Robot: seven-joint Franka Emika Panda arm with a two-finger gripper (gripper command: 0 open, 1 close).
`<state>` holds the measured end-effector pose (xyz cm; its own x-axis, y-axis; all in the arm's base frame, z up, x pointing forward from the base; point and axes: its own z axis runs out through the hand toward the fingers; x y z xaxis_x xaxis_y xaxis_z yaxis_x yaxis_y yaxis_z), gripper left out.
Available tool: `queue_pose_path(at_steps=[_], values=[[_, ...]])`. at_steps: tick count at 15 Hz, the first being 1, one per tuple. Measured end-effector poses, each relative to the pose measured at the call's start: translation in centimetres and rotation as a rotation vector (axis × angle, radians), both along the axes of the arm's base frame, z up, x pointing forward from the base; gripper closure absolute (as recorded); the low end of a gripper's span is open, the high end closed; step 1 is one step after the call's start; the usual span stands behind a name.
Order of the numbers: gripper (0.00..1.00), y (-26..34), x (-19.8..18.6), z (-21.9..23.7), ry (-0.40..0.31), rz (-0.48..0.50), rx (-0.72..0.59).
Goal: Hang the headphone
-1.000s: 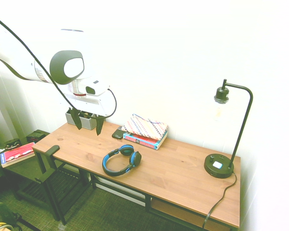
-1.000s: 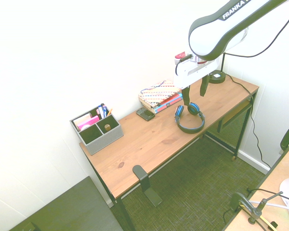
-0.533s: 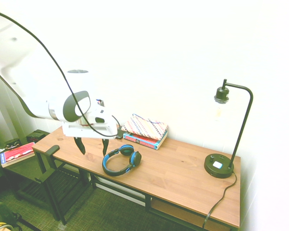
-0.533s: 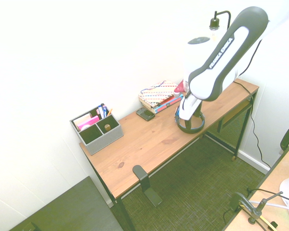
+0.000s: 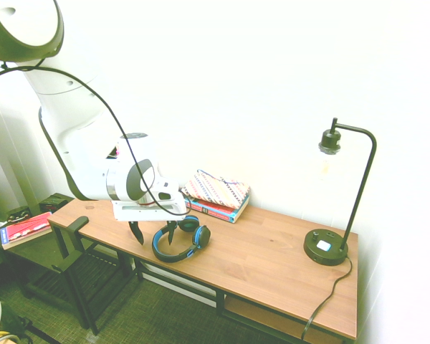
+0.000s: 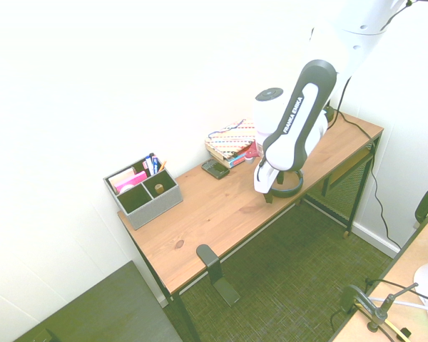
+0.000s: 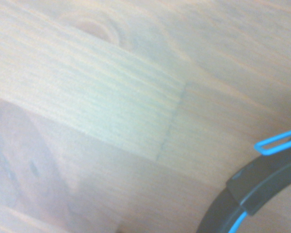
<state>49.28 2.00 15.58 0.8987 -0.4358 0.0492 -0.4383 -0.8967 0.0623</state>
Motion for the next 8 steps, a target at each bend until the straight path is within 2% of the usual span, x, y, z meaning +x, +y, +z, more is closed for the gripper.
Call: queue_pose_path(at_steps=[8], values=[[1.0,-1.6,1.7,0.7,0.043,-0.004,-0.009]])
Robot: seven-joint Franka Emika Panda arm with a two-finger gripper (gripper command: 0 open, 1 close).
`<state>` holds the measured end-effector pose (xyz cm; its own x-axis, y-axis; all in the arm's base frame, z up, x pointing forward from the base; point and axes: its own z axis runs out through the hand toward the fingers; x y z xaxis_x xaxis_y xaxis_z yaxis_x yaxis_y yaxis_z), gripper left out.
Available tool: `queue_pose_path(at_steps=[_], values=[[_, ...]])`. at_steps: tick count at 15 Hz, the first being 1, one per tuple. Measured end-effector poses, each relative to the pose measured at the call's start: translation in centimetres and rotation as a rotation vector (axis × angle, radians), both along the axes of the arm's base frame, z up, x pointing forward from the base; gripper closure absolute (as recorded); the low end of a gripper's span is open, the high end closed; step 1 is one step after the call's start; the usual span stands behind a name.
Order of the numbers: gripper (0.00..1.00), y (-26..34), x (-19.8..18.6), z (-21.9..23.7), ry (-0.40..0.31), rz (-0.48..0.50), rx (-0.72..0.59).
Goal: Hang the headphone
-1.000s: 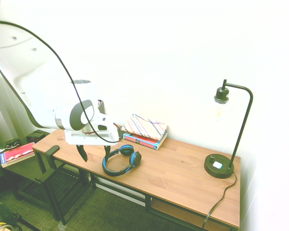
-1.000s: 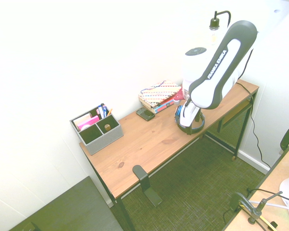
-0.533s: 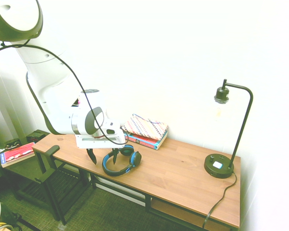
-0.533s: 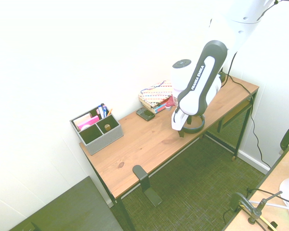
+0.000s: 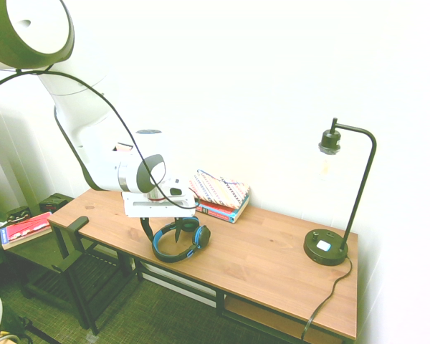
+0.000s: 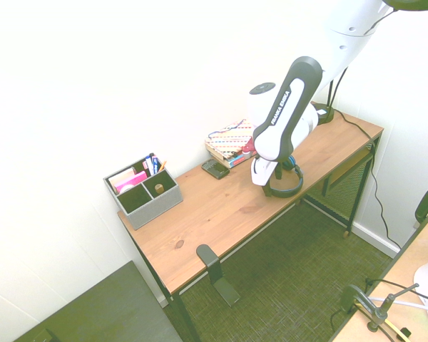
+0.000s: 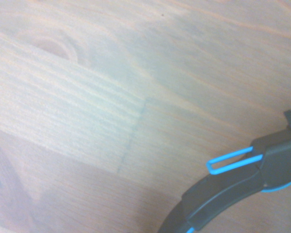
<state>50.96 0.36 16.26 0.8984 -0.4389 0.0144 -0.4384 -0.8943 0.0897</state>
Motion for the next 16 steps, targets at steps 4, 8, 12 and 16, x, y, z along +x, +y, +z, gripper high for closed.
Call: queue_pose_path(at_steps=[4,8,12,16], values=[[1.0,-1.2,-0.3,-0.2,0.012,-0.021,-0.009],[1.0,-1.2,-0.7,-0.5,0.022,-0.039,-0.012],[1.0,-0.1,-1.3,-0.9,0.031,-0.077,-0.01],[1.0,0.8,-1.7,-0.9,0.056,-0.135,-0.018]])
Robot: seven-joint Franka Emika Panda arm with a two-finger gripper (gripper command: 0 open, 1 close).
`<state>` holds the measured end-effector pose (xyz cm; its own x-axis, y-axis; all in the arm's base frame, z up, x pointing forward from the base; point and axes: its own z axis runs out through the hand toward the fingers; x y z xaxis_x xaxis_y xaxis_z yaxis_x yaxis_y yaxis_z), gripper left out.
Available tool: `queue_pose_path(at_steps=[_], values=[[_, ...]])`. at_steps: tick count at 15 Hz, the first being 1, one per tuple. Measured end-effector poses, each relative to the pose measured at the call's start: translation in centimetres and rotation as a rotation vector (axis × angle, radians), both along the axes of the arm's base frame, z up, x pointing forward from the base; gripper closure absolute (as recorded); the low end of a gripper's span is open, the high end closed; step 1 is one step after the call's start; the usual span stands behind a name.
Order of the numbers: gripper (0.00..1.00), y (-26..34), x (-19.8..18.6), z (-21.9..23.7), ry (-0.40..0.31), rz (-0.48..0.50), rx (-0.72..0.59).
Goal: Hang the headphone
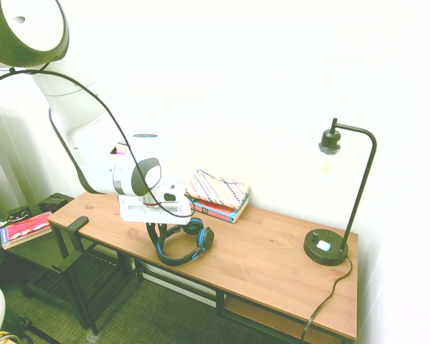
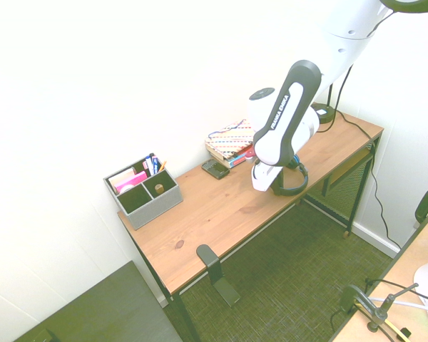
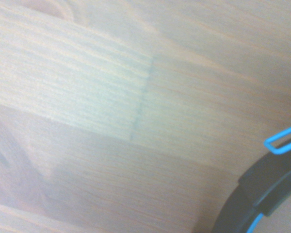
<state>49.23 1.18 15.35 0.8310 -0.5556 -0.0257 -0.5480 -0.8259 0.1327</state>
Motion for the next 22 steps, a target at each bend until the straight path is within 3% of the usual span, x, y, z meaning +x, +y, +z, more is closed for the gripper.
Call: queue_pose_path(at_steps=[3,6,9,12,16,22], values=[[1.0,0.3,-0.5,1.0,0.046,-0.096,0.0],[1.0,2.6,-1.7,5.8,0.079,-0.228,-0.029],[1.0,7.6,-4.5,11.9,0.053,-0.334,-0.093],[1.0,13.8,-8.8,14.1,0.019,-0.469,-0.085],[1.0,21.2,-13.3,10.8,0.018,-0.513,0.014],[1.0,26.8,-14.1,1.7,0.003,-0.565,0.137]])
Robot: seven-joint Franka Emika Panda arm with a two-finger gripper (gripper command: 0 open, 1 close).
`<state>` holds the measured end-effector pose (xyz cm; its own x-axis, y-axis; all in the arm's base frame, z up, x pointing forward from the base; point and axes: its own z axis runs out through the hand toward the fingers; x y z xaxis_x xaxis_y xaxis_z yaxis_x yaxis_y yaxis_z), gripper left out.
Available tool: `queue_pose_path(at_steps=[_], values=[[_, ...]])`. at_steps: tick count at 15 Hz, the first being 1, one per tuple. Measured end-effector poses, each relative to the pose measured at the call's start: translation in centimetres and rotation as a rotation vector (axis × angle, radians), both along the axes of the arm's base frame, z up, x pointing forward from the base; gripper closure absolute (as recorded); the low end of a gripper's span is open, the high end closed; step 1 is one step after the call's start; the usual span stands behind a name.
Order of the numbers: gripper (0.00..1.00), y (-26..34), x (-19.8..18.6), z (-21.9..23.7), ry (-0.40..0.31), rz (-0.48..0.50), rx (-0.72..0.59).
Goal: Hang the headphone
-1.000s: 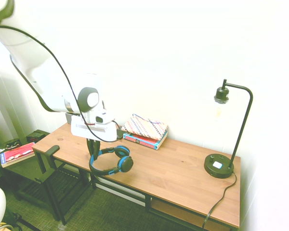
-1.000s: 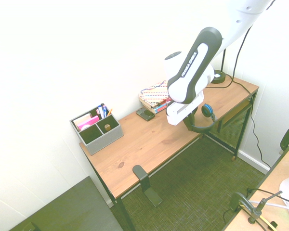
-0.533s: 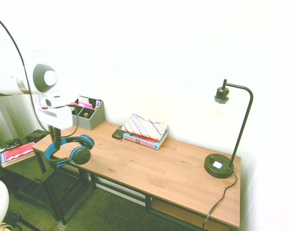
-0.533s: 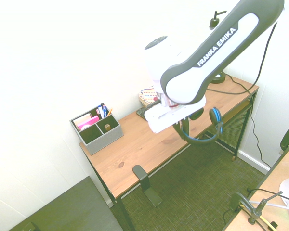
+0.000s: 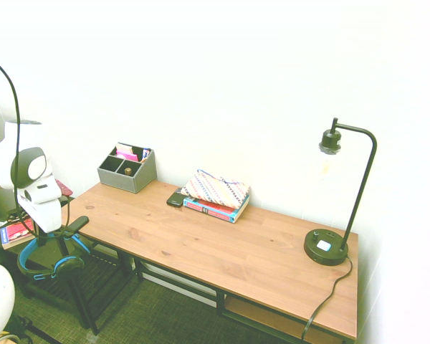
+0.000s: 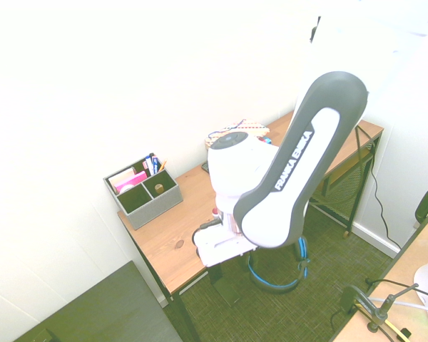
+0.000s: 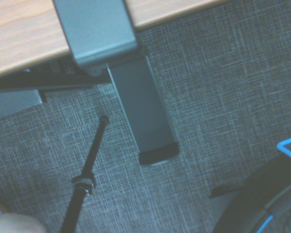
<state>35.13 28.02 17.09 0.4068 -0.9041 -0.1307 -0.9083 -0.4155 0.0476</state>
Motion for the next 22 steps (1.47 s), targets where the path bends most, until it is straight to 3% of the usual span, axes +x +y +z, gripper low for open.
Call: queue_pose_path(at_steps=[3,8,9,15,22], values=[[1.0,1.6,2.6,-3.4,-0.051,-0.019,-0.007],[1.0,5.7,4.1,-7.6,-0.029,-0.036,-0.001],[0.0,6.2,4.1,-8.3,-0.026,-0.039,-0.006],[0.0,5.7,5.1,-11.5,-0.025,-0.072,-0.056],[0.0,4.2,3.9,-11.5,-0.009,-0.096,-0.073]])
